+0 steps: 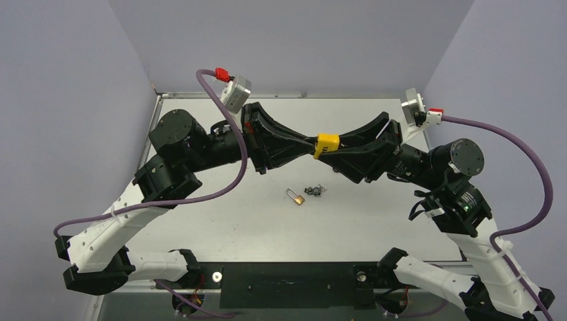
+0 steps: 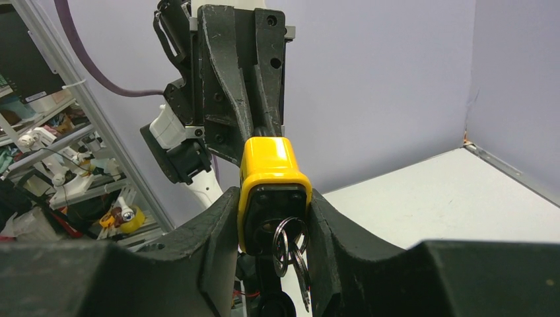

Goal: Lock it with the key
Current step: Lock the lock.

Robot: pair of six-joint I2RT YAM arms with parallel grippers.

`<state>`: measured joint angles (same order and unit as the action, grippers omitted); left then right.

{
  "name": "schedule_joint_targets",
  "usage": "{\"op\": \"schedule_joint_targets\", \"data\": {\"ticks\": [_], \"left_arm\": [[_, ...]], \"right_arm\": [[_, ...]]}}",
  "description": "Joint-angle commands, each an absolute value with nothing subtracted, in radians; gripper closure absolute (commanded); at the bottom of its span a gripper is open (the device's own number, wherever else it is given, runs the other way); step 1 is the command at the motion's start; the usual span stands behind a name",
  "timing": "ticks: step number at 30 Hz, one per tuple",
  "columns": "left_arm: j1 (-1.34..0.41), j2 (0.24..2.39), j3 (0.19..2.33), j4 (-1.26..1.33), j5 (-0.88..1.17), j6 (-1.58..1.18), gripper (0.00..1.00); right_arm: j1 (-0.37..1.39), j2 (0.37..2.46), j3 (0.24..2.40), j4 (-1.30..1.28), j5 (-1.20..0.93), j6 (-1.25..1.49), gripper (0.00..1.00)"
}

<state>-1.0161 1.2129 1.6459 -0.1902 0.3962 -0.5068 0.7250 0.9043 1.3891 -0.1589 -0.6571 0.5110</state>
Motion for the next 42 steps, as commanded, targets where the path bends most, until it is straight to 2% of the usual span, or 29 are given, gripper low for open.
{"op": "schedule_joint_targets", "data": {"ticks": [1, 26, 33, 42], "left_arm": [[-1.128, 1.361, 1.626, -0.238, 0.472, -0.525, 1.00], [-1.221, 1.490, 1.706, -0.477, 0.529, -0.403, 1.00], [-1.245, 1.521, 1.705, -0.483, 0.562, -0.385, 1.00], [-1.247, 1.523, 1.628, -0.358, 0.603, -0.443, 1.00]], "right_arm": [[0.773, 1.057, 1.373, -0.211, -0.629, 0.459, 1.00], [0.803, 1.208, 1.456, -0.376, -0.619, 0.355, 1.00], [0.810, 1.264, 1.493, -0.404, -0.624, 0.336, 1.00], [0.811, 1.322, 1.572, -0.431, -0.633, 0.316, 1.00]]}}
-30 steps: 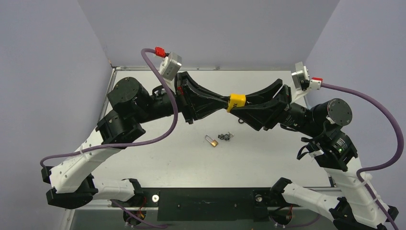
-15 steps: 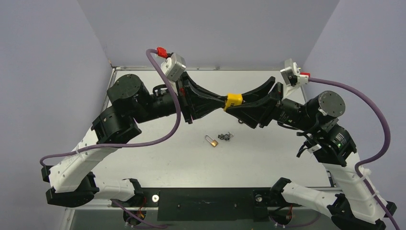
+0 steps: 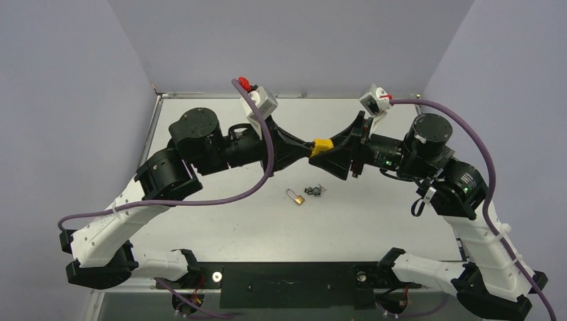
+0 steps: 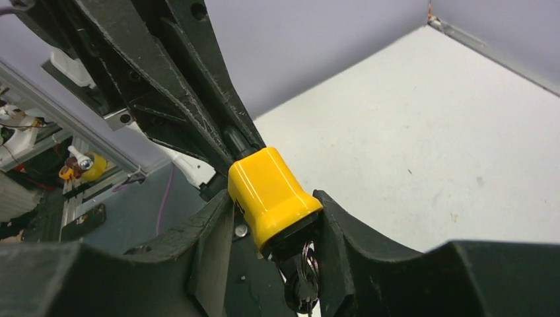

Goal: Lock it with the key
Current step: Lock the lock.

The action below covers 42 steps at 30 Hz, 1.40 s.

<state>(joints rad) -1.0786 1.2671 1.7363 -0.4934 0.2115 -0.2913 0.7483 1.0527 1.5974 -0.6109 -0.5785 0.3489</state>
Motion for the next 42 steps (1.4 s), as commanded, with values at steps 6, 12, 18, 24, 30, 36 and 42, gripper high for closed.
{"op": "schedule_joint_targets", "data": {"ticks": [6, 12, 18, 24, 30, 36, 42], "left_arm": [[-1.226, 1.504, 1.612, -0.345, 0.562, -0.460, 1.00], [-1.103, 1.371, 1.564, -0.286, 0.574, -0.513, 1.00], [-1.052, 1.308, 1.550, -0.242, 0.574, -0.538, 1.00], [-0.997, 1.214, 1.490, -0.100, 0.513, -0.625, 1.00], [-0.939, 1.151, 1.477, -0.051, 0.478, -0.648, 1.00], [-0.919, 1.132, 1.484, -0.035, 0.467, -0.644, 1.00], [-0.902, 1.110, 1.504, -0.049, 0.462, -0.641, 1.00]], "right_arm": [[0.810, 1.311, 1.588, -0.433, -0.623, 0.304, 1.00], [0.792, 1.220, 1.531, -0.424, -0.629, 0.294, 1.00], [0.769, 1.121, 1.462, -0.349, -0.664, 0.321, 1.00], [0.721, 1.061, 1.397, -0.283, -0.679, 0.359, 0.53], [0.628, 0.994, 1.332, -0.175, -0.780, 0.428, 0.18], [0.569, 0.966, 1.317, -0.124, -0.908, 0.475, 0.16], [0.492, 0.937, 1.303, -0.120, -0.981, 0.486, 0.14]]}}
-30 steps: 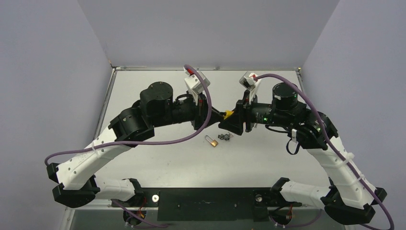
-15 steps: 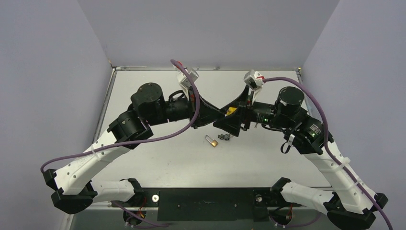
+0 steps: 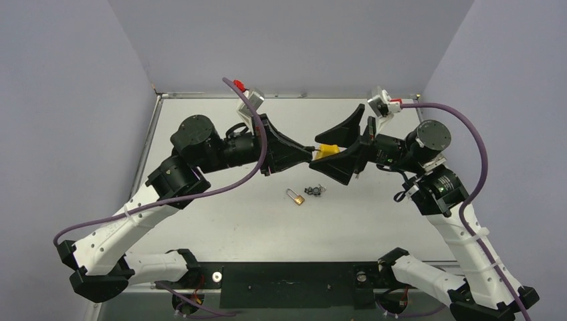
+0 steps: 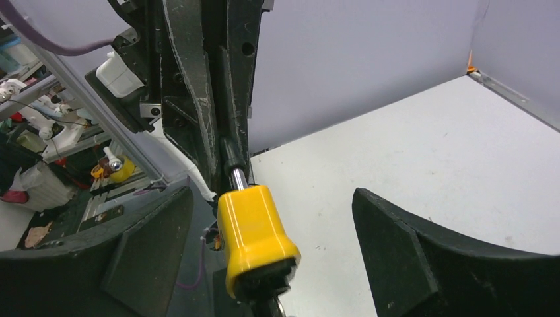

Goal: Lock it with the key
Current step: Lock the lock.

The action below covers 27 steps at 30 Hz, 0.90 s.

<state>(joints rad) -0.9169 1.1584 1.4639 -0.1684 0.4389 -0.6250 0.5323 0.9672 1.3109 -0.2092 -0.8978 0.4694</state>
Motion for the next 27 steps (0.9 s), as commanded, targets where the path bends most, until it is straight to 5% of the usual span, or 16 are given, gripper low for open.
{"op": "schedule_joint_targets", "data": {"ticks": [1, 12, 22, 27], "left_arm": [[-0.899, 1.107, 1.510, -0.057, 0.461, -0.641, 1.00], [-0.891, 1.078, 1.531, -0.071, 0.431, -0.649, 1.00], [-0.889, 1.063, 1.544, -0.064, 0.422, -0.657, 1.00], [-0.887, 1.058, 1.538, -0.057, 0.417, -0.660, 1.00]], "right_arm": [[0.480, 0.930, 1.302, -0.113, -0.987, 0.489, 0.14], [0.472, 0.911, 1.265, 0.143, -1.025, 0.679, 0.17], [0.484, 0.933, 1.239, 0.218, -1.003, 0.725, 0.47], [0.497, 0.933, 1.235, 0.227, -0.993, 0.730, 0.51]]}}
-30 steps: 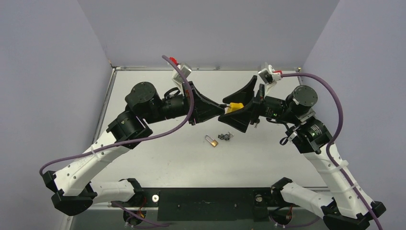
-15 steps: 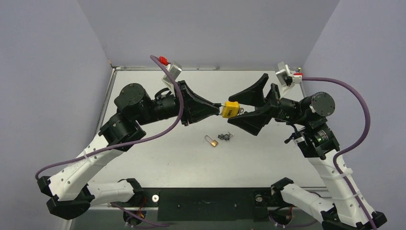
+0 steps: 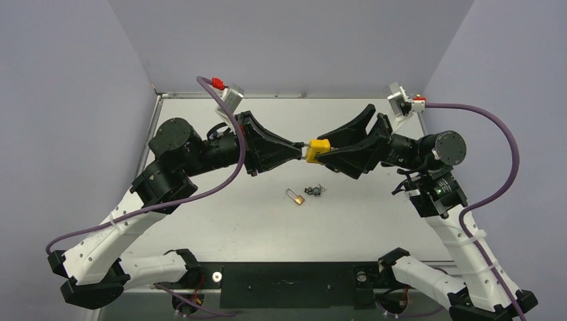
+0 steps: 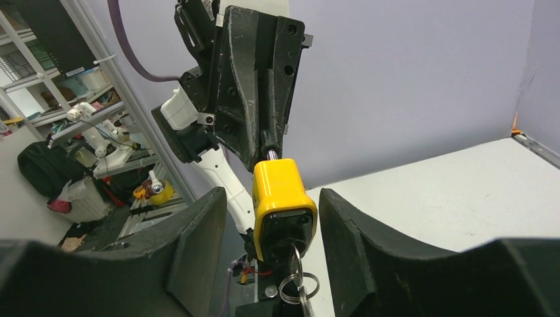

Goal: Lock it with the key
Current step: Lock the lock.

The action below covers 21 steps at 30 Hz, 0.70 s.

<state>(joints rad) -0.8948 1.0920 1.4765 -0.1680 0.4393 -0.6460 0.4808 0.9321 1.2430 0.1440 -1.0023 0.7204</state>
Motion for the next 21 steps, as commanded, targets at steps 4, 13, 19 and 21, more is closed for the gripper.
{"op": "schedule_joint_targets", "data": {"ticks": [4, 13, 19, 21], "left_arm": [[-0.885, 1.058, 1.534, -0.049, 0.418, -0.665, 1.00], [-0.882, 1.055, 1.527, -0.042, 0.422, -0.668, 1.00], [-0.881, 1.052, 1.523, -0.040, 0.424, -0.669, 1.00], [-0.879, 1.051, 1.518, -0.040, 0.426, -0.669, 1.00]], "right_arm": [[0.511, 0.934, 1.230, 0.223, -0.985, 0.726, 0.51], [0.546, 0.949, 1.246, 0.169, -0.967, 0.678, 0.54], [0.548, 0.951, 1.253, 0.152, -0.962, 0.668, 0.67], [0.548, 0.951, 1.256, 0.146, -0.958, 0.666, 0.78]]}}
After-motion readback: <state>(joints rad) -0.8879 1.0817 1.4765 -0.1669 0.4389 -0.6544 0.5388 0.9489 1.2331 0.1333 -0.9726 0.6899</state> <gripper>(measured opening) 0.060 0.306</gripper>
